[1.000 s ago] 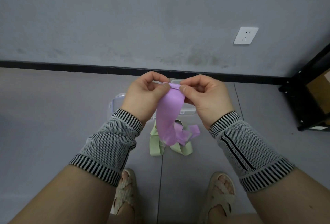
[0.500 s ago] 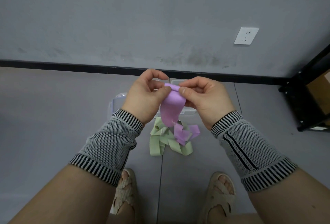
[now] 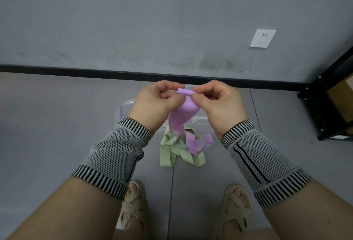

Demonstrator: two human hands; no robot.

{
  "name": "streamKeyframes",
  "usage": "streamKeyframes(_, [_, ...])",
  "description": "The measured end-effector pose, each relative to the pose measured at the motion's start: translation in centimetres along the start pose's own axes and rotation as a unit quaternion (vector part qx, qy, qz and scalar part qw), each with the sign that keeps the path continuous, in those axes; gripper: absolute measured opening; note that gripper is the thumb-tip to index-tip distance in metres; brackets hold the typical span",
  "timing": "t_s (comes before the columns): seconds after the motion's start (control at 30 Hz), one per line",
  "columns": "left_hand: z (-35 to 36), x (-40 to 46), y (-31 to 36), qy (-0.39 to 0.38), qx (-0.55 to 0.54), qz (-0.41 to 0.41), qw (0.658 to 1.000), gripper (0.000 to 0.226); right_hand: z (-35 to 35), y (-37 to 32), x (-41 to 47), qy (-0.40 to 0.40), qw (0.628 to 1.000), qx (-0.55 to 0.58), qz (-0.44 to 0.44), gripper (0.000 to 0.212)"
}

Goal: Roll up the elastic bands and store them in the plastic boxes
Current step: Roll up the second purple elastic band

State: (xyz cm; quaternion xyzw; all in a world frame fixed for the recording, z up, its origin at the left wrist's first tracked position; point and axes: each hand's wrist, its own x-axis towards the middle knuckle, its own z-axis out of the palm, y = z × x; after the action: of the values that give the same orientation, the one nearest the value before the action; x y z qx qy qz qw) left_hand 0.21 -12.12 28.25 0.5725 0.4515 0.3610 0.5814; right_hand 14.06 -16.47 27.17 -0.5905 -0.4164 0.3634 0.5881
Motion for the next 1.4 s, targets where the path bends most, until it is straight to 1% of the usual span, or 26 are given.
streamKeyframes(0.1, [0.1, 0.0, 0.0, 0.022, -0.003, 0.006, 1.000, 0.007, 0.3, -0.1, -0.1, -0.016, 1.000, 0.001, -0.003, 0.028])
streamKeyframes(0.17, [0.0, 0.1, -0.1, 0.025, -0.001, 0.011, 1.000, 0.010, 0.2, -0.1, -0.1, -0.033, 0.999, 0.017, 0.008, 0.029])
streamKeyframes(0.23, [-0.3, 0.2, -0.1, 0.027, -0.012, 0.011, 1.000, 0.013, 0.0, 0.0, 0.0, -0.039, 0.997, 0.058, 0.039, 0.032])
streamKeyframes(0.3, [-0.5, 0.3, -0.2, 0.032, -0.020, 0.012, 0.999, 0.016, -0.2, 0.0, 0.0, -0.023, 0.993, 0.094, 0.072, 0.030])
streamKeyframes(0.37, [-0.6, 0.2, -0.2, 0.035, -0.019, 0.014, 0.999, 0.016, -0.1, 0.0, -0.1, 0.009, 0.991, 0.101, 0.083, 0.023])
streamKeyframes(0.43, [-0.5, 0.3, -0.2, 0.037, -0.015, 0.014, 0.999, 0.016, 0.1, 0.0, -0.2, 0.034, 0.994, 0.079, 0.071, 0.019])
streamKeyframes(0.53, [-0.6, 0.3, -0.4, 0.039, -0.011, 0.019, 0.999, 0.017, 0.3, 0.1, -0.4, 0.049, 0.997, 0.046, 0.049, 0.016])
streamKeyframes(0.67, [-0.4, 0.2, -0.5, 0.033, 0.001, 0.029, 0.999, 0.017, 0.5, 0.4, -0.4, 0.071, 0.996, 0.036, 0.050, 0.014])
streamKeyframes(0.8, [-0.1, 0.2, -0.3, 0.029, -0.014, 0.031, 0.999, 0.013, 0.6, 0.4, -0.3, 0.086, 0.994, 0.034, 0.052, 0.015])
streamKeyframes(0.9, [-0.3, 0.3, -0.2, 0.030, 0.001, 0.044, 0.999, 0.015, 0.4, 0.3, -0.1, 0.063, 0.995, 0.035, 0.063, 0.018])
streamKeyframes(1.0, [-0.4, 0.3, -0.2, 0.018, 0.047, 0.057, 0.997, 0.019, 0.1, 0.5, 0.1, 0.008, 0.997, 0.034, 0.072, 0.022])
streamKeyframes(1.07, [-0.4, 0.2, -0.3, 0.004, 0.078, 0.063, 0.995, 0.019, -0.2, 0.5, 0.1, -0.031, 0.998, -0.019, 0.043, 0.025])
streamKeyframes(1.13, [-0.3, 0.2, -0.5, -0.004, 0.104, 0.062, 0.993, 0.020, -0.3, 0.2, -0.1, -0.069, 0.995, -0.072, 0.016, 0.018])
streamKeyframes(1.2, [-0.3, 0.2, -0.7, 0.003, 0.126, 0.055, 0.991, 0.022, -0.3, -0.1, -0.2, -0.091, 0.990, -0.106, 0.017, 0.016])
streamKeyframes(1.3, [-0.2, 0.2, -0.8, 0.025, 0.133, 0.048, 0.990, 0.025, -0.5, 0.0, 0.0, -0.087, 0.989, -0.118, 0.025, 0.016])
streamKeyframes(1.4, [-0.2, 0.2, -0.6, 0.011, 0.159, 0.038, 0.987, 0.026, -0.6, 0.1, 0.1, -0.051, 0.995, -0.075, 0.043, 0.015])
